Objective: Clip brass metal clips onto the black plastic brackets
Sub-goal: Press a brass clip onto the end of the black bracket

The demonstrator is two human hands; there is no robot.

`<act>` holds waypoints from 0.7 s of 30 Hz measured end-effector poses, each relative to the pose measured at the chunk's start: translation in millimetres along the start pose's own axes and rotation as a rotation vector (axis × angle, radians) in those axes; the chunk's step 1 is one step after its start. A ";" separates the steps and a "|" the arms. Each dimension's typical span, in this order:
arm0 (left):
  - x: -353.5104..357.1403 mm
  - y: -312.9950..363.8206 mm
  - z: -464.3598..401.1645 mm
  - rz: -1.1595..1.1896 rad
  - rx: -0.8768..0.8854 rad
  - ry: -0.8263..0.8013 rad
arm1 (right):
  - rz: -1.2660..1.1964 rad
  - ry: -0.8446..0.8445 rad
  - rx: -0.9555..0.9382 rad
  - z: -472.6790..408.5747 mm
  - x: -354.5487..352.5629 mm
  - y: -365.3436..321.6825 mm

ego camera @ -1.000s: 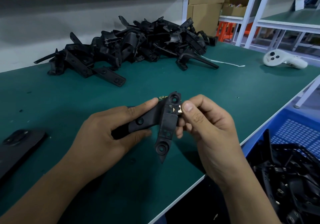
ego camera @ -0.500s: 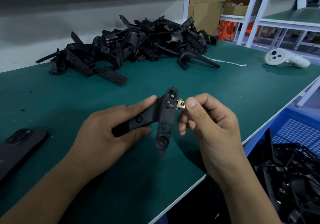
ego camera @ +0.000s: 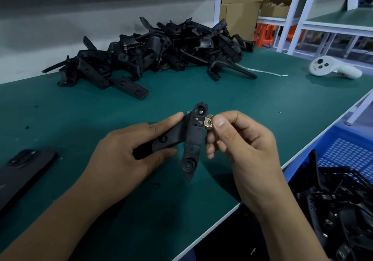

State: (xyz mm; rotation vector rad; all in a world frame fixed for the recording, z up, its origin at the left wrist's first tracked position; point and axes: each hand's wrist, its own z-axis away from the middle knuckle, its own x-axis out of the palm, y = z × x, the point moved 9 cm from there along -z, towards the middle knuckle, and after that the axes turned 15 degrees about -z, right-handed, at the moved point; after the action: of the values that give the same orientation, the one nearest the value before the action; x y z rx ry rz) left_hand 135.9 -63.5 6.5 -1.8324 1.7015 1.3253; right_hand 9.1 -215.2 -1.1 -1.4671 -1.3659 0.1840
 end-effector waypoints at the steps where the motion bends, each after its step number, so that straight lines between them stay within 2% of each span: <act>1: -1.3 -1.4 0.0 -0.038 -0.004 0.003 | 0.003 0.003 0.006 -0.3 0.0 1.0; 8: -6.2 -2.5 -0.7 -0.239 -0.006 0.000 | 0.075 0.046 0.011 -0.3 -4.0 4.3; 21: -7.2 0.1 -1.1 -0.301 -0.045 0.003 | 0.057 0.068 0.011 -1.3 -3.2 2.7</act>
State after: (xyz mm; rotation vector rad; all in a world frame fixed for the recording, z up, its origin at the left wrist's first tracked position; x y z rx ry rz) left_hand 137.3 -59.9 12.7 -2.0200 1.3393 1.2432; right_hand 10.6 -217.8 -4.3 -1.4910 -1.2679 0.1764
